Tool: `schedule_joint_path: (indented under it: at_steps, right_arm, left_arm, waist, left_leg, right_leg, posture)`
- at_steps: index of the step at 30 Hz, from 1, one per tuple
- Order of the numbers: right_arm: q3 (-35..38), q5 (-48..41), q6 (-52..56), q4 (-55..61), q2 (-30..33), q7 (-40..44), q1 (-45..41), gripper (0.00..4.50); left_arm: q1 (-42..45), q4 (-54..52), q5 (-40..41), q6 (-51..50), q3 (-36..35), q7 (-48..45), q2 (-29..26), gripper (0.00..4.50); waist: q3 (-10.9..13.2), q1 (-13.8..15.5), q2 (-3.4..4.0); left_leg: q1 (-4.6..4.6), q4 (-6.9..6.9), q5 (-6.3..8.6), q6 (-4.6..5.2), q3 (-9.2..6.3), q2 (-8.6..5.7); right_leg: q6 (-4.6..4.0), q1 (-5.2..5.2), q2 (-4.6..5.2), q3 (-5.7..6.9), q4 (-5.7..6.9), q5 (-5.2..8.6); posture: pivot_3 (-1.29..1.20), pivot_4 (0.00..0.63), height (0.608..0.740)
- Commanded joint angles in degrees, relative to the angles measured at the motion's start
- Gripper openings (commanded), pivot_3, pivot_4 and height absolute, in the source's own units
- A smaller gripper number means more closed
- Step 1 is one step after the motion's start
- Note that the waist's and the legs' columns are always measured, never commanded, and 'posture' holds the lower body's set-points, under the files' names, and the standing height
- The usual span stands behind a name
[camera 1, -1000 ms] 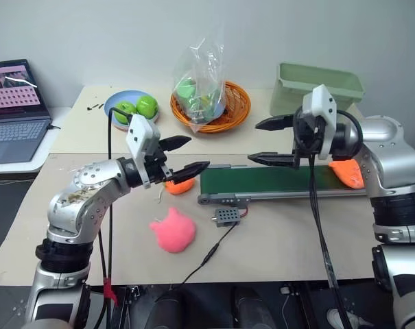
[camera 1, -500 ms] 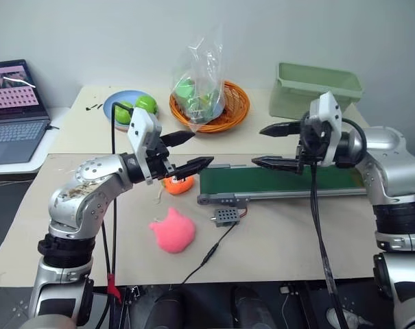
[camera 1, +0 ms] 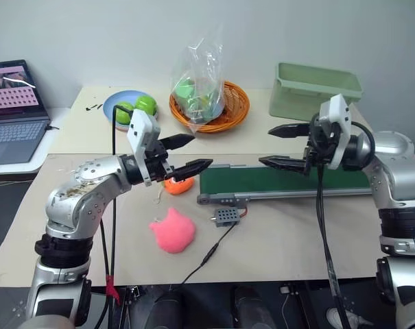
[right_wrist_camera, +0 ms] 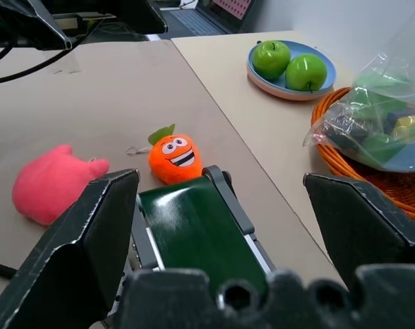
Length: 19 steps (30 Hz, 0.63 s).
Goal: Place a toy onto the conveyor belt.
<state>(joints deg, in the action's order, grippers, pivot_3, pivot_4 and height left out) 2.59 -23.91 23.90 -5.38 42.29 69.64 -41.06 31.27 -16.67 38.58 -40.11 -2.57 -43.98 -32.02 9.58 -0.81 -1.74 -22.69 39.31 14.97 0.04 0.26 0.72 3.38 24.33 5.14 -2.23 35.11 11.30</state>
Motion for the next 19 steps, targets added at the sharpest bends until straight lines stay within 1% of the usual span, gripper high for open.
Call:
schedule_joint_path:
  at_steps: [1, 19]
  right_arm:
    - [1.9, -1.2, 0.1, 1.1, 0.7, -0.6, -0.3, 4.50]
    - [1.6, -1.3, 0.2, 0.6, 0.4, -1.3, -1.1, 4.50]
  left_arm:
    - [0.2, -2.3, 1.7, -0.3, -1.9, -0.2, -0.5, 4.39]
    - [-1.5, -2.5, 2.4, -0.9, -1.9, 0.0, -1.3, 4.39]
  waist:
    - [0.0, 0.0, 0.00]
    - [0.0, 0.0, 0.00]
  left_leg:
    - [0.00, 0.00, 0.00, 0.00, 0.00, 0.00]
    - [0.00, 0.00, 0.00, 0.00, 0.00, 0.00]
  right_leg:
    - [0.00, 0.00, 0.00, 0.00, 0.00, 0.00]
    - [0.00, 0.00, 0.00, 0.00, -0.01, 0.00]
  posture:
    - [0.00, 0.150, 0.740]
    - [0.00, 0.150, 0.740]
